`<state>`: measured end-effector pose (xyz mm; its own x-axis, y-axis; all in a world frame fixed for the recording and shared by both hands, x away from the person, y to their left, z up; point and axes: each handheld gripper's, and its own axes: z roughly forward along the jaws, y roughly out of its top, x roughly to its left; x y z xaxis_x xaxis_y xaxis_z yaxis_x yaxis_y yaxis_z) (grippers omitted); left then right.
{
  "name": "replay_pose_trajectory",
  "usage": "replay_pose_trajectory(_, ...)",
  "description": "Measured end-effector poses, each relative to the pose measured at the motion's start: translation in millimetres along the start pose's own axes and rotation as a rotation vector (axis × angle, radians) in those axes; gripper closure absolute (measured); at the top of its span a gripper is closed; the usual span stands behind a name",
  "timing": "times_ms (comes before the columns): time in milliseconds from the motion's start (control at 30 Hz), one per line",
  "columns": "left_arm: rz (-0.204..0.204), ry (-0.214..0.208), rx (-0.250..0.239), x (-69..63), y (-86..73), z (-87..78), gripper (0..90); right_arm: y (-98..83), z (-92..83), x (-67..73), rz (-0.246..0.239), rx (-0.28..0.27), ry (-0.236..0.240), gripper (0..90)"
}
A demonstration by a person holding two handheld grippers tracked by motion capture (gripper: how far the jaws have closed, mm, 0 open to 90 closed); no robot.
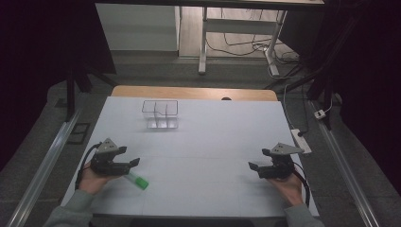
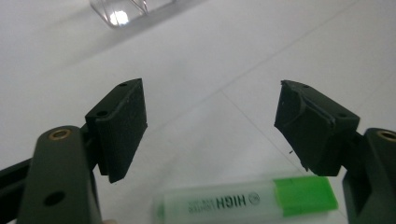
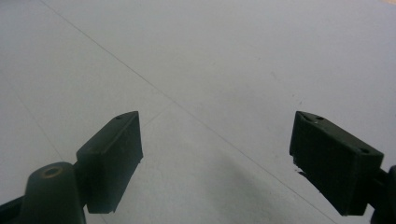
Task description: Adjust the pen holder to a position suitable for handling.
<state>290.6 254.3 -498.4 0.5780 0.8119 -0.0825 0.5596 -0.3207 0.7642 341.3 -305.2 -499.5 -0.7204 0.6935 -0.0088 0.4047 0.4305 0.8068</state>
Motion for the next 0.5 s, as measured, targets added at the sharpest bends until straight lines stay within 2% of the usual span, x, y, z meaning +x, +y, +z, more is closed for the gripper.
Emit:
replay_pose_trajectory(200,-0.015,0.026,-0.007,11.7,15.5,3.9,25.2,-0.5,1.5,-0.2,0.001,0.005,0.006,16.8)
replay_pose_trajectory(333,-0.023,0.04,0.018,20.3,22.6,12.0,25.5,-0.3,1.2,0.2,-0.004,0.006,0.009,17.2)
replay_pose_trajectory(500,-0.037,0.04,0.029,28.6,30.5,21.2,25.8,-0.5,1.6,-0.1,-0.003,0.011,0.004,17.2)
